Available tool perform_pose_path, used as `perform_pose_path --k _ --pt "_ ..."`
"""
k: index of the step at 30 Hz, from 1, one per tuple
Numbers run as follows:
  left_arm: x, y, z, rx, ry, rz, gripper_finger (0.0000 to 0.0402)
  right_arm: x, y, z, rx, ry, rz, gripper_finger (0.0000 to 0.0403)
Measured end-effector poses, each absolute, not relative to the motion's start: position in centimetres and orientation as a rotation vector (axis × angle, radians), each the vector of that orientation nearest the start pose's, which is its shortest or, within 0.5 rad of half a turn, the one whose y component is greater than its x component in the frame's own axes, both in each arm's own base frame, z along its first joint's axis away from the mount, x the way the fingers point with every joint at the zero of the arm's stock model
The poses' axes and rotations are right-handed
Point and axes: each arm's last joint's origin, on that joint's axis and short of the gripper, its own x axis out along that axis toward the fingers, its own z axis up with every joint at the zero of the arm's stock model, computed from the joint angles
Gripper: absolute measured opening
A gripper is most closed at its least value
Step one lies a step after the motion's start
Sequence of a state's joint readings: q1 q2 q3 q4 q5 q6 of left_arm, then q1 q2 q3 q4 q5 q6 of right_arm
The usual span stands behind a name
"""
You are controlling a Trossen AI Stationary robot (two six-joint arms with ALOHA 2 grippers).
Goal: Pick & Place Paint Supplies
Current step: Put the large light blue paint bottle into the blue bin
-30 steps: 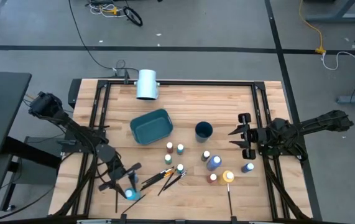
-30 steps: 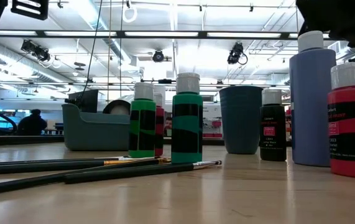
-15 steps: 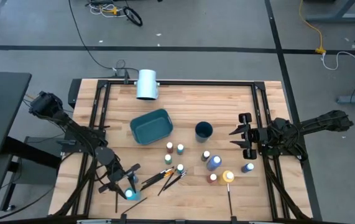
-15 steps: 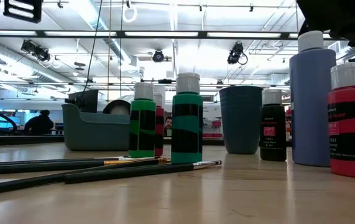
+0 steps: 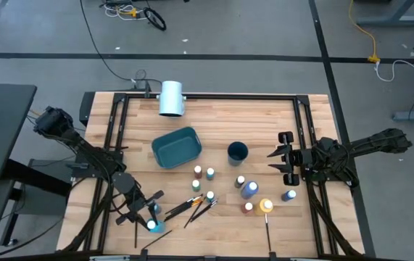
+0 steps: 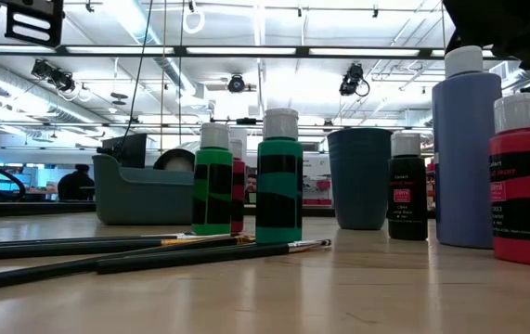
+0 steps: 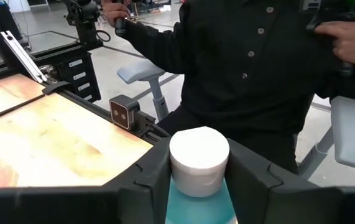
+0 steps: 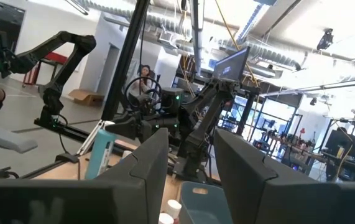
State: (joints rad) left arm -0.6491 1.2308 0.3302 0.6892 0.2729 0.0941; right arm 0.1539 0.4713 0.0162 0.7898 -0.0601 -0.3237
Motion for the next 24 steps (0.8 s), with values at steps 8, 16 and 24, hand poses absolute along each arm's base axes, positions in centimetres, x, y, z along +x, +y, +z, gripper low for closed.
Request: perform_pose_path --k 8,16,24 --pt "17.5 -14.1 18.7 0.171 0.064 -0.864 0.0129 12.1 2.1 20.1 -0.303 -0.367 0.156 0.0135" --pt "17.0 -12.5 21.3 0.347 -0.097 -0.633 0.0131 12.1 2.0 20.2 -0.257 -0.365 0.164 0.0135" --pt "15.7 -8.8 24.3 0.413 -0.141 -0.199 0.0138 12.0 2.0 20.2 -0.223 -0.370 0.169 0.0135"
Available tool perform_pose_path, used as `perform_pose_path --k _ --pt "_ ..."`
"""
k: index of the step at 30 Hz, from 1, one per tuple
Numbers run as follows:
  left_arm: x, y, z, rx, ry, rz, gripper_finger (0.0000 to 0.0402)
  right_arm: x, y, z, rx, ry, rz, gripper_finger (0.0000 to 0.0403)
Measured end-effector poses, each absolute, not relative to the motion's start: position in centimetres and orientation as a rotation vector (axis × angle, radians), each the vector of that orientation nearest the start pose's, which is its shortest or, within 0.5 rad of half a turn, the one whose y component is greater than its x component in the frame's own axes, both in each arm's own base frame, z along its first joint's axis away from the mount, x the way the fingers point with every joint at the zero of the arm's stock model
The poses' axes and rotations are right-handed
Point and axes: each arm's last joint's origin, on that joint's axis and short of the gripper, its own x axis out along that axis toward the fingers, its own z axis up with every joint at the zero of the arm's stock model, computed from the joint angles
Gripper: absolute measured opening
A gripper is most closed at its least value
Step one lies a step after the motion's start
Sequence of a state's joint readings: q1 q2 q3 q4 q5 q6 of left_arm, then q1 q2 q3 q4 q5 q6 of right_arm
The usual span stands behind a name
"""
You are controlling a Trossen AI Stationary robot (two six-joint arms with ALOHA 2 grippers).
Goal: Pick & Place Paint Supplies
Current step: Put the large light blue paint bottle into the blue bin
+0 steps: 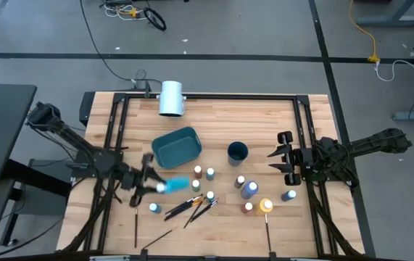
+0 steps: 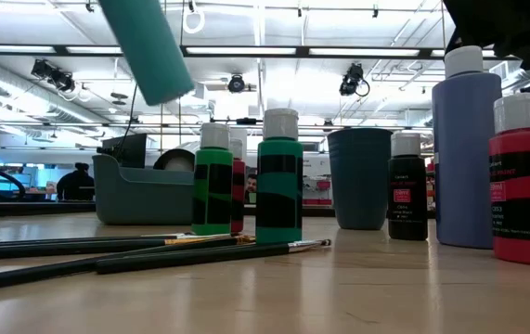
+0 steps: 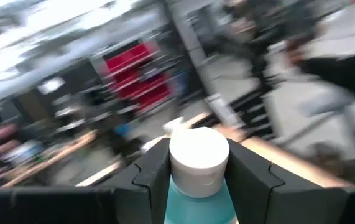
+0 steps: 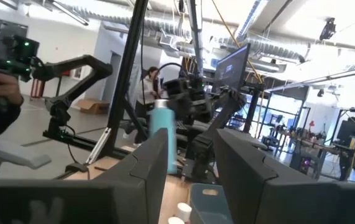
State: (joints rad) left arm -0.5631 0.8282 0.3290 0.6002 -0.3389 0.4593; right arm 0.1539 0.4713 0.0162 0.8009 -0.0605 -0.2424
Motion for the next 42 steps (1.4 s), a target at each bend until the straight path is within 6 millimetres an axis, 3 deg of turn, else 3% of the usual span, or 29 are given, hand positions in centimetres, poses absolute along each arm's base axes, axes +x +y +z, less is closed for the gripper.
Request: perform_pose_path --k 5,11,18,24,28,35,42 --pt "15.3 -6.3 24.9 0.394 -0.080 0.089 0.0130 12.0 2.0 20.2 -0.222 -0.369 0.169 0.0135" --pt "15.6 -3.9 24.0 0.232 0.041 0.393 0.0144 12.0 2.0 20.2 -0.223 -0.369 0.169 0.0135" --pt "15.9 -2.8 22.3 0.098 0.151 0.511 0.0130 12.0 2.0 20.2 -0.224 -0.369 0.169 0.0135" --pt "16.0 -2.5 21.3 -0.028 0.166 0.665 0.0142 12.0 2.0 20.2 -0.224 -0.369 0.169 0.0135" --pt "15.9 -2.3 20.4 -0.026 0.203 0.746 0.0151 12.1 2.1 20.2 -0.224 -0.368 0.169 0.0135" --pt "15.6 -2.2 19.6 -0.082 0.234 0.770 0.0131 12.1 2.0 20.2 -0.224 -0.368 0.169 0.0135" --pt "14.9 -2.0 17.6 -0.202 0.214 0.805 0.0166 12.1 2.0 20.2 -0.226 -0.368 0.169 0.0135"
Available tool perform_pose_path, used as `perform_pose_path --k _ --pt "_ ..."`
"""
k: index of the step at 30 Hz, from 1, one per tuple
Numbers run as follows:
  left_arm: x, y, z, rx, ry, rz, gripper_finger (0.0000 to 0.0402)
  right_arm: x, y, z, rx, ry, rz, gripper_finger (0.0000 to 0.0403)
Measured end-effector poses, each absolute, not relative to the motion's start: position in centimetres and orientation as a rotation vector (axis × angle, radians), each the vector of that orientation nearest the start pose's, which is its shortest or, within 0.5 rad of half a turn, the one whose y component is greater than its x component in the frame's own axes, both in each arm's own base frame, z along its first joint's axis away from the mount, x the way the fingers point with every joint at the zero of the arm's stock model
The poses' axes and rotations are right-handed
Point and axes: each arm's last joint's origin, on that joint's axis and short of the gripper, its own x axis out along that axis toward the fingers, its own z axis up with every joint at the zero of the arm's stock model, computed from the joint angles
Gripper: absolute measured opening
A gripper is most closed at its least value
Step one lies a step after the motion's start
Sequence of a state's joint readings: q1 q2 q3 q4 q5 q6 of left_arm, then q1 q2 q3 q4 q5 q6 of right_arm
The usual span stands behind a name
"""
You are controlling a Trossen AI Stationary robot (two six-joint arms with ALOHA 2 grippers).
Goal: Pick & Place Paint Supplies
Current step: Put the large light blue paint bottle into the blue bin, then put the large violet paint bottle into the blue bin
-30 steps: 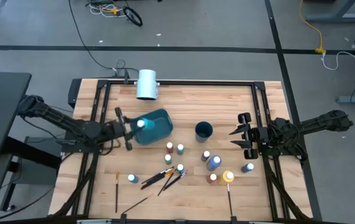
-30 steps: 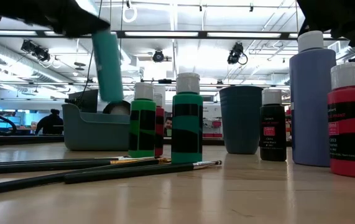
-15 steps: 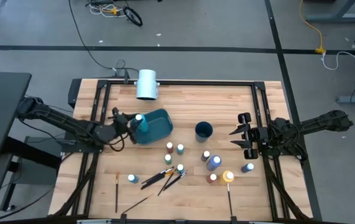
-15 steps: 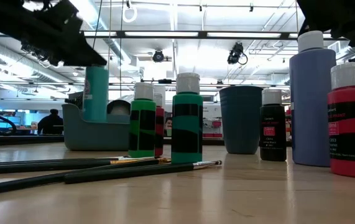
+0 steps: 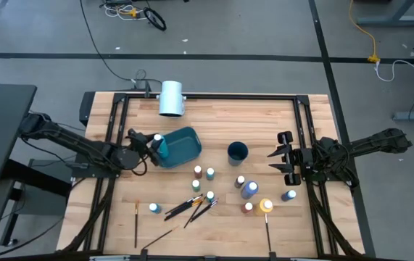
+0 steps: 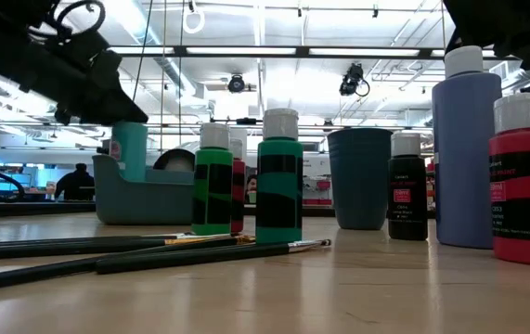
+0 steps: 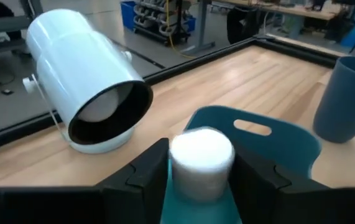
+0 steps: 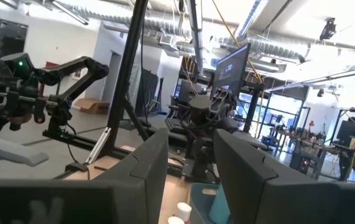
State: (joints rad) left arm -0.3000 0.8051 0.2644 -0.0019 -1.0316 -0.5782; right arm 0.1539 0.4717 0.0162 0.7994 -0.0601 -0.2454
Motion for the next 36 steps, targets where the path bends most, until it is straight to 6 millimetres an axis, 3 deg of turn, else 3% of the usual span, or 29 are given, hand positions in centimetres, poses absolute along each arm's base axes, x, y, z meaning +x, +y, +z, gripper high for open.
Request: perform_pose_path --k 6,16,24,28,36 --pt "14.7 -2.0 17.0 -0.209 0.219 0.802 0.0169 12.0 2.0 20.3 -0.307 -0.384 0.152 0.0135" --pt "15.2 -2.1 17.9 -0.095 0.193 0.753 0.0184 11.6 1.8 21.4 -0.354 -0.492 0.039 0.0135" --pt "15.4 -2.1 18.6 -0.011 0.168 0.772 0.0220 12.6 2.0 22.7 -0.243 -0.342 0.125 0.0135" --pt "15.8 -2.2 20.1 0.070 0.141 0.765 0.0228 13.4 2.3 22.7 -0.171 -0.201 0.210 0.0135" --pt "16.7 -2.6 24.9 0.219 0.108 0.752 0.0229 15.2 3.0 21.3 -0.152 -0.104 0.376 0.0135"
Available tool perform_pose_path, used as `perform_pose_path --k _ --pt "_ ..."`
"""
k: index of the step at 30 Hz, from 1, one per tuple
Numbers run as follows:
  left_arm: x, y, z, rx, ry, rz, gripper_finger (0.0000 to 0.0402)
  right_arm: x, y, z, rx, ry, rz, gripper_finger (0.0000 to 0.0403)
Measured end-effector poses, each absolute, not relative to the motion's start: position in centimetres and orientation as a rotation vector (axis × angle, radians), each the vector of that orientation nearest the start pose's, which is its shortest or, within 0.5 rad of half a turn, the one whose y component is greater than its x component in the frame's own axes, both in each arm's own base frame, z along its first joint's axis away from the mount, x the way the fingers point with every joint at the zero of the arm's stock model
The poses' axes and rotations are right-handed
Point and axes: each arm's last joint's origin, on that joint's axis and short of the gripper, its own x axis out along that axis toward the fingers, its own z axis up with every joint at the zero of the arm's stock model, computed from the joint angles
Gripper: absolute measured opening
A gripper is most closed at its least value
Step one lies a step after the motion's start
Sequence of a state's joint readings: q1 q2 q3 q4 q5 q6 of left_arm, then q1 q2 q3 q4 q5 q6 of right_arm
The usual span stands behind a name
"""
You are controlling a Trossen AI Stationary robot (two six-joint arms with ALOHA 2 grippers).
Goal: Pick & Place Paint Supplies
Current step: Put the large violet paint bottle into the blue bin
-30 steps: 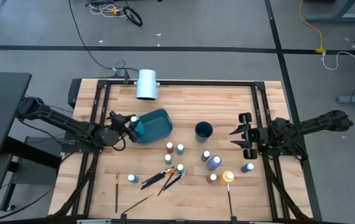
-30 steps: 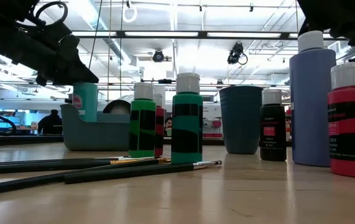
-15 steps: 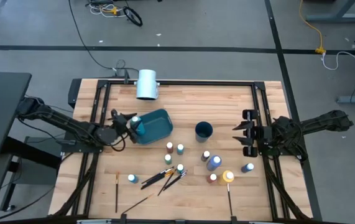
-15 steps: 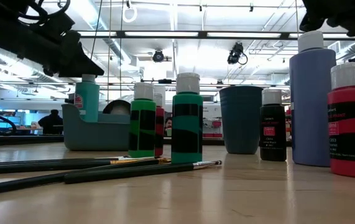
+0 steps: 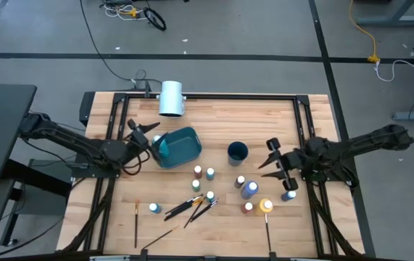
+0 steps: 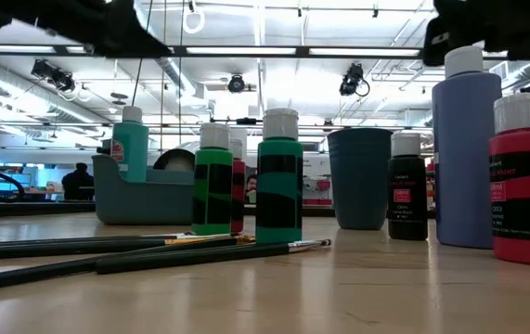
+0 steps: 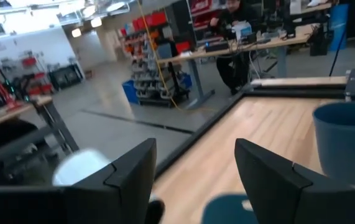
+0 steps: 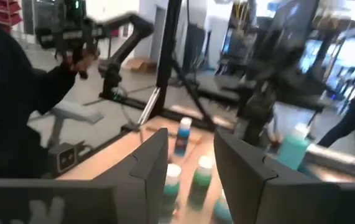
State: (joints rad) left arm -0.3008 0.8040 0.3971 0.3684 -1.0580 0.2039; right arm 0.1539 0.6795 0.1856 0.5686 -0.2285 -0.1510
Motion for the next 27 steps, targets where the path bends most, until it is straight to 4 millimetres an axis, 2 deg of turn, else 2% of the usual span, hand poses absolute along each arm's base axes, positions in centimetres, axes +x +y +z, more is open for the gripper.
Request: perform_pose_path --k 5,8,13,19,27 --pt "17.0 -2.6 27.1 0.281 0.096 0.754 0.0229 16.1 3.5 20.5 -0.137 -0.076 0.499 0.0135" --pt "17.0 -2.6 27.9 0.326 0.102 0.755 0.0229 16.7 3.6 20.1 -0.088 -0.059 0.508 0.0135" --pt "17.0 -2.6 28.0 0.352 0.109 0.754 0.0229 18.0 3.6 19.1 -0.012 -0.020 0.437 0.0135" --pt "17.0 -2.6 28.0 0.371 0.116 0.754 0.0229 18.8 4.0 18.1 -0.006 0.004 0.535 0.0135" --pt "17.1 -2.7 28.0 0.411 0.122 0.719 0.0229 19.7 4.2 16.8 0.000 0.060 0.540 0.0135"
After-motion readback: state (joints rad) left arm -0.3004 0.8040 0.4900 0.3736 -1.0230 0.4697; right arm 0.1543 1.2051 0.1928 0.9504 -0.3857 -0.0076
